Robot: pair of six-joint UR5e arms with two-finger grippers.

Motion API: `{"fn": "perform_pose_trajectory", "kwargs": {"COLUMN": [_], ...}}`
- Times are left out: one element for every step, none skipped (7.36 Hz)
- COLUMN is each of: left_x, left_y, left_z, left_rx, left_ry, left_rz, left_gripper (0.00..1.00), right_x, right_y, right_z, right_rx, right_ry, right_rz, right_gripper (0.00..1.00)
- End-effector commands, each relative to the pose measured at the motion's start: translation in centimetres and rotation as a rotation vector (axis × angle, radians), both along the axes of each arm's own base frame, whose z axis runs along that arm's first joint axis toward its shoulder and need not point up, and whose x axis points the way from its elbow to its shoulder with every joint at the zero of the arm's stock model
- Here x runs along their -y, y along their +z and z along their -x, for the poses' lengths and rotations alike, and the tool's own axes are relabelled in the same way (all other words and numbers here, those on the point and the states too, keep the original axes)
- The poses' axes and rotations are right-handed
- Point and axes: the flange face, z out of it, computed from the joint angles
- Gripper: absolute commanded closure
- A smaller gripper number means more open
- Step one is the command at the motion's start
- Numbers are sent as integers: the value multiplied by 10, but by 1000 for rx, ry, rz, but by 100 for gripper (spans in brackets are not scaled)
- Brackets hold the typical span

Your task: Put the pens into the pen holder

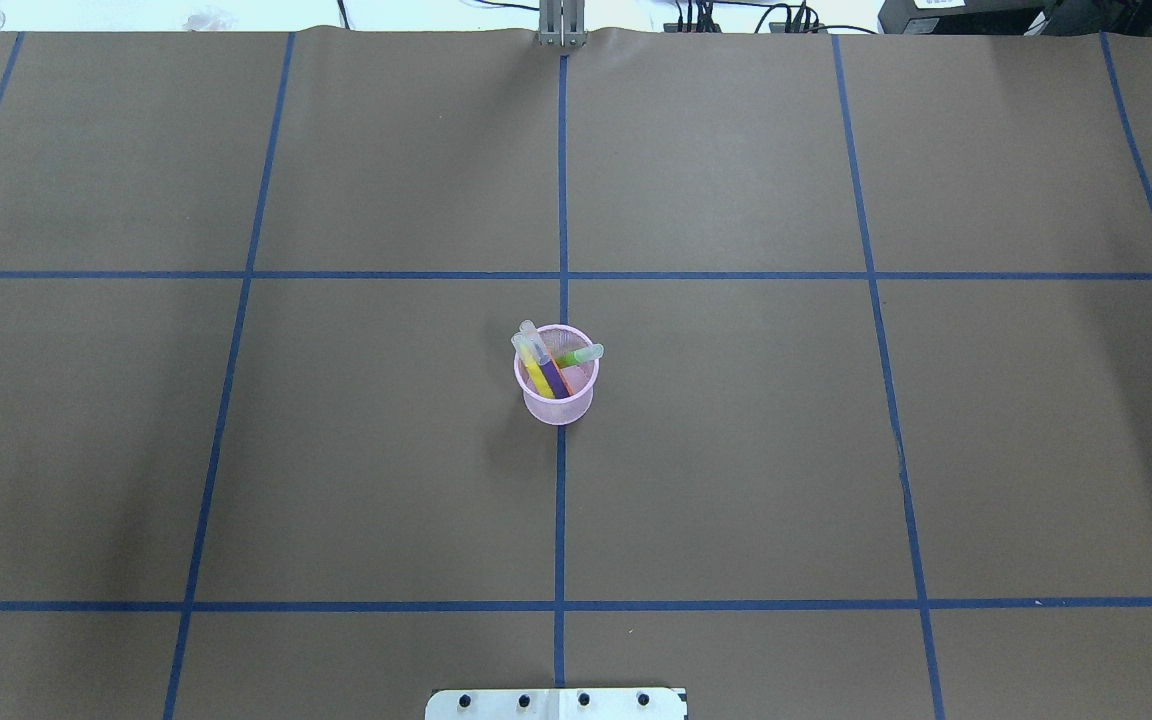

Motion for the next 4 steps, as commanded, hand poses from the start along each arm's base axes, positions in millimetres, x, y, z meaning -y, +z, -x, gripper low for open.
{"fn": "perform_pose_trajectory", "kwargs": {"left_x": [-1, -2, -1, -1], "left_y": [2, 4, 3, 3], "left_z": [0, 0, 0, 0], "left_rx": [-1, -1, -1, 1], "left_ry": [-1, -1, -1, -1], "left_rz": [5, 10, 8, 8], "left_gripper": [0, 0, 0, 0], "right_x": [0, 1, 1, 0], "right_y": [-1, -2, -2, 0], "right_z": [0, 0, 0, 0], "right_rx": [0, 0, 0, 0], "right_ry": [0, 0, 0, 0], "right_rz": [-3, -5, -5, 0], "right_gripper": [0, 0, 0, 0]}}
